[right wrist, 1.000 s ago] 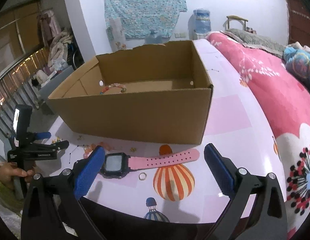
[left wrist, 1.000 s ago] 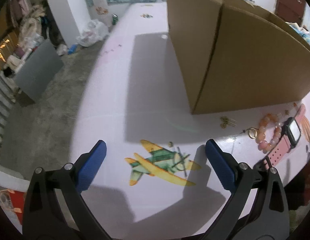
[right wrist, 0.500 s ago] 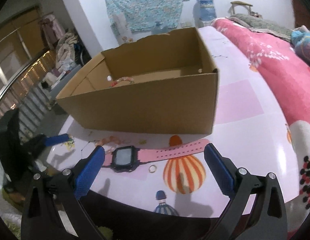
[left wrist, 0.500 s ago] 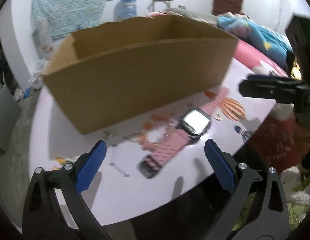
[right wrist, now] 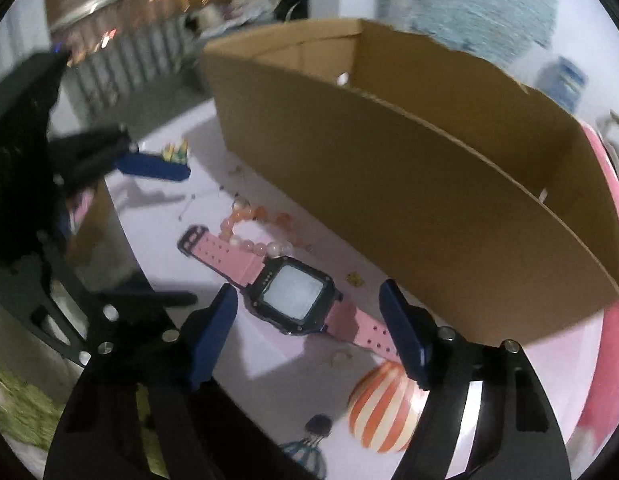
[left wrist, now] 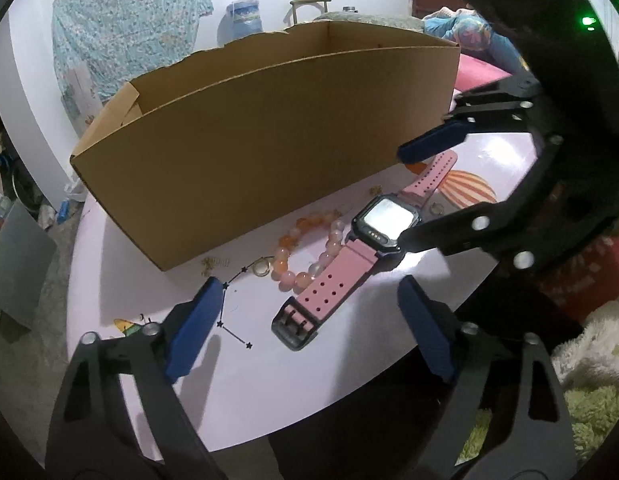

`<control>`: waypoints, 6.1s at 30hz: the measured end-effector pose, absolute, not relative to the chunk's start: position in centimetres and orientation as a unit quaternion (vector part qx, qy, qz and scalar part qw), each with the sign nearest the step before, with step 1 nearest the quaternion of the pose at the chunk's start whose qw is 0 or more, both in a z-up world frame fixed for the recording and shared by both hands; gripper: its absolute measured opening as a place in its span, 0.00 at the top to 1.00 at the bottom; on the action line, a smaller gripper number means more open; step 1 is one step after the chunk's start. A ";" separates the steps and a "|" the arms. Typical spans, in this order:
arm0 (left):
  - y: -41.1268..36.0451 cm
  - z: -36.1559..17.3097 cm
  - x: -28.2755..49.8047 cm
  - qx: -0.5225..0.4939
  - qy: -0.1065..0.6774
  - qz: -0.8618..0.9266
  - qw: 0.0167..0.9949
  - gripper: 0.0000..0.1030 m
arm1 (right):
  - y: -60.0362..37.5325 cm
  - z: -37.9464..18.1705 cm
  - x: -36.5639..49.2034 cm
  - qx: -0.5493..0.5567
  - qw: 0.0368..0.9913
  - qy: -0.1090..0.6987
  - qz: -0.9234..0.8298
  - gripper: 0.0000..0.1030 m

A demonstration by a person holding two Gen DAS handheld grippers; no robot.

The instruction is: Organize jewelry

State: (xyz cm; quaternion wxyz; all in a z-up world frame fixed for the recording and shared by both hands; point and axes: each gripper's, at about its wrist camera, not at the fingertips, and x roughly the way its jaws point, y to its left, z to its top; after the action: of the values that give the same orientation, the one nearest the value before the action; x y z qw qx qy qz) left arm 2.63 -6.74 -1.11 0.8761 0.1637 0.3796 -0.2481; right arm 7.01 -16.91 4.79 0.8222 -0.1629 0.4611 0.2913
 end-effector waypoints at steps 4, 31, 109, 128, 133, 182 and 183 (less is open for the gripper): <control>-6.6 -1.3 2.6 0.158 0.383 -0.251 0.875 0.29 | -15.7 4.0 7.7 -0.203 0.796 0.475 0.314 0.40; -11.0 -2.5 0.9 0.292 0.326 -0.265 0.859 0.60 | -17.9 3.8 11.6 -0.091 0.713 0.573 0.393 0.48; -9.7 0.9 1.4 0.249 0.315 -0.282 0.871 0.96 | -17.0 5.3 1.3 -0.374 0.859 0.345 0.054 0.96; -8.9 14.2 8.0 0.206 0.251 -0.342 0.882 0.95 | -17.2 20.5 8.2 -0.320 0.906 0.271 0.064 0.97; -9.9 13.7 15.7 0.149 0.341 -0.374 0.849 0.97 | -18.8 19.6 16.8 -0.302 0.885 0.344 0.084 0.98; 9.8 10.4 10.3 -0.080 0.408 -0.152 0.897 0.19 | -9.3 4.0 27.0 -0.089 0.661 0.679 0.306 0.85; 9.8 10.2 10.4 -0.083 0.409 -0.152 0.896 0.19 | -10.1 4.2 26.9 -0.082 0.668 0.676 0.300 0.85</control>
State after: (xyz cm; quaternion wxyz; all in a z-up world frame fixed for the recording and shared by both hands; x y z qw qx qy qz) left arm 10.39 9.84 10.23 0.8960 -0.0831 0.4090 -0.1518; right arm 26.89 -10.13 4.25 0.6680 -0.0823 0.6760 0.2999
